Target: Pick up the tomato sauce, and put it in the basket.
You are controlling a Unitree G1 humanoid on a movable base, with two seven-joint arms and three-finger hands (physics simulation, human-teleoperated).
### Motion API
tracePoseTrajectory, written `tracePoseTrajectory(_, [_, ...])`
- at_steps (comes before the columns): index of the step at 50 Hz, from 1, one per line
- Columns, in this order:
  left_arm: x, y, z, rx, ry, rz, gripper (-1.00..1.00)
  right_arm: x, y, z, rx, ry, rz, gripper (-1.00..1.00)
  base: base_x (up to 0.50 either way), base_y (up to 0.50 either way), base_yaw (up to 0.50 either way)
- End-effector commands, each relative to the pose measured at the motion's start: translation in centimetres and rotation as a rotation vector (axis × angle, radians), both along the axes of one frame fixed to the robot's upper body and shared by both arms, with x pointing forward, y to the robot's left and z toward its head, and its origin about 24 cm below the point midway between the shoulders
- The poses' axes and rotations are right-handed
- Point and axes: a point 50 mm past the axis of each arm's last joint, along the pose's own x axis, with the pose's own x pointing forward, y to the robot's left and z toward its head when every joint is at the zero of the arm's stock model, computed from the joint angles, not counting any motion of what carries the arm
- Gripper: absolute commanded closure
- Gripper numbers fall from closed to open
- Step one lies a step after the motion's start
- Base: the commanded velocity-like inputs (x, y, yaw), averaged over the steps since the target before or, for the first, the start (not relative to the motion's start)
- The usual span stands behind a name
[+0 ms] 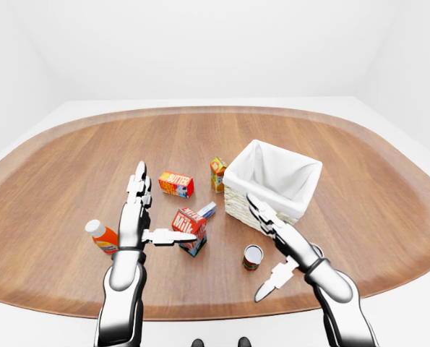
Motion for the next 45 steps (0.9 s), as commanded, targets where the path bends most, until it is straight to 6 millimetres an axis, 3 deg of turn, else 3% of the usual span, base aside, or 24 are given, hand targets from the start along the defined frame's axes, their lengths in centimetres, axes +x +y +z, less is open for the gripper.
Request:
tracePoseTrajectory(1, [0.0,0.0,0.1,0.0,-0.004,0.001,-1.0,0.1,0.3,-1.2,-0.02,0.05,0.004,-1.0,0.0,0.0,0.0])
tracePoseTrajectory(45, [0.0,-0.1,0.0,0.0,0.002,-0.003,-1.0,0.8,0.0,-3.4,-0.057,0.142,-0.006,-1.0,0.0,0.0,0.0])
